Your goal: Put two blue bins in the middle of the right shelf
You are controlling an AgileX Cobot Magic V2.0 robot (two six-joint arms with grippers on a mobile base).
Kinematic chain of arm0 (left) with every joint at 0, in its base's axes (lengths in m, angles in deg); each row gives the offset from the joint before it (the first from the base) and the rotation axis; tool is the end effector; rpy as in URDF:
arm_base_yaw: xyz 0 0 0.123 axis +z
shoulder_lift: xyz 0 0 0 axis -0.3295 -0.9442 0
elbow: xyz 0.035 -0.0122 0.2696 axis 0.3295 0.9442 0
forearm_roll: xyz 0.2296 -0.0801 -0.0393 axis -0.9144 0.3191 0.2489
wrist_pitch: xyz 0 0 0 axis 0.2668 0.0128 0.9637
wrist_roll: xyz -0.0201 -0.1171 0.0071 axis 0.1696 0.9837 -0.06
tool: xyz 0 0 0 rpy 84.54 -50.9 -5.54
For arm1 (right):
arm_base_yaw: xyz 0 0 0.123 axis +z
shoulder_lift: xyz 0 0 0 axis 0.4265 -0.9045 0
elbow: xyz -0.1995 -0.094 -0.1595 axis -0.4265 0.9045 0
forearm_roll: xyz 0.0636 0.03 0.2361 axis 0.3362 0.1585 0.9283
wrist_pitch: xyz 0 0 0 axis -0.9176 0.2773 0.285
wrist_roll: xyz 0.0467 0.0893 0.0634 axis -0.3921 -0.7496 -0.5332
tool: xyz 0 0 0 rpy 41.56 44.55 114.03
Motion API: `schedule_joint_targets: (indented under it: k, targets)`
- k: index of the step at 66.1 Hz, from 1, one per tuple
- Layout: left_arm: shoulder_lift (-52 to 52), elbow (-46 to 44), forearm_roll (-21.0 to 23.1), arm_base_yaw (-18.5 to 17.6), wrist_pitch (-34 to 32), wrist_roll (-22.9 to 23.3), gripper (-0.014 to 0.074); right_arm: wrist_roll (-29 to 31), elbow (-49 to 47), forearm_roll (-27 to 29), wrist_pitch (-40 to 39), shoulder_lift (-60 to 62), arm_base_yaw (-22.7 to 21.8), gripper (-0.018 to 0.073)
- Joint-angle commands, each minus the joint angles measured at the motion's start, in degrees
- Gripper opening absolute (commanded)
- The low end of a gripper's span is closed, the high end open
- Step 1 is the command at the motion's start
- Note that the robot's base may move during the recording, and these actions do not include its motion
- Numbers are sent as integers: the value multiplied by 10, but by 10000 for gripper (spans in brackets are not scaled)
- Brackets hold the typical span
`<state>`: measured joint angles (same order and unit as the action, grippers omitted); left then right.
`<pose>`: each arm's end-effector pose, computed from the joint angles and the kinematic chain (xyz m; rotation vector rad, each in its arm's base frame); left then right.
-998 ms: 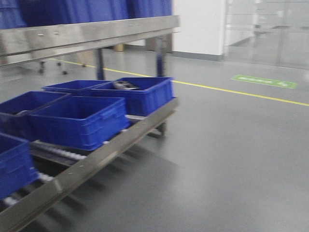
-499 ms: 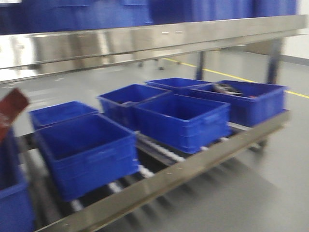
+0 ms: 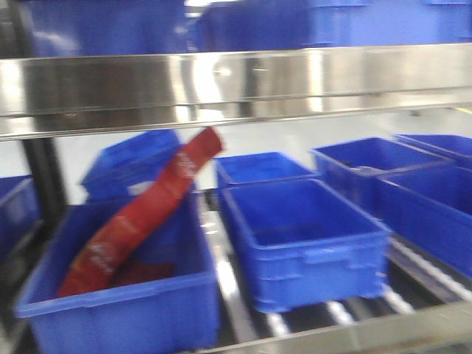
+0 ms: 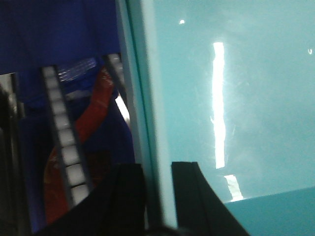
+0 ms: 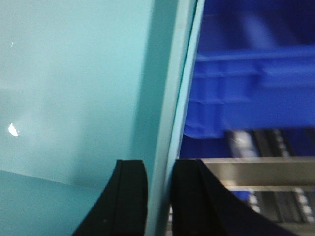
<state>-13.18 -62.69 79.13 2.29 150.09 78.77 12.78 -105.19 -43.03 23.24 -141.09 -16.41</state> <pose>0.3707 -0.1026 0.4715 0.0683 2.1528 -0.1915 0.3601 0.0694 0.4719 -0.1466 2.1412 0.2547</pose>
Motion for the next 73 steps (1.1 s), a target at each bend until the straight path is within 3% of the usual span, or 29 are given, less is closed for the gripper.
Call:
schedule_joint_targets:
  k: [1,73]
  targets:
    - [10,-10,2,0,-52,-11,-111,15,-11,24,-42,13,0,-163]
    - [10,-10,-5,0,-53,-11,-111,15,-11,24,-42,12,0,-163]
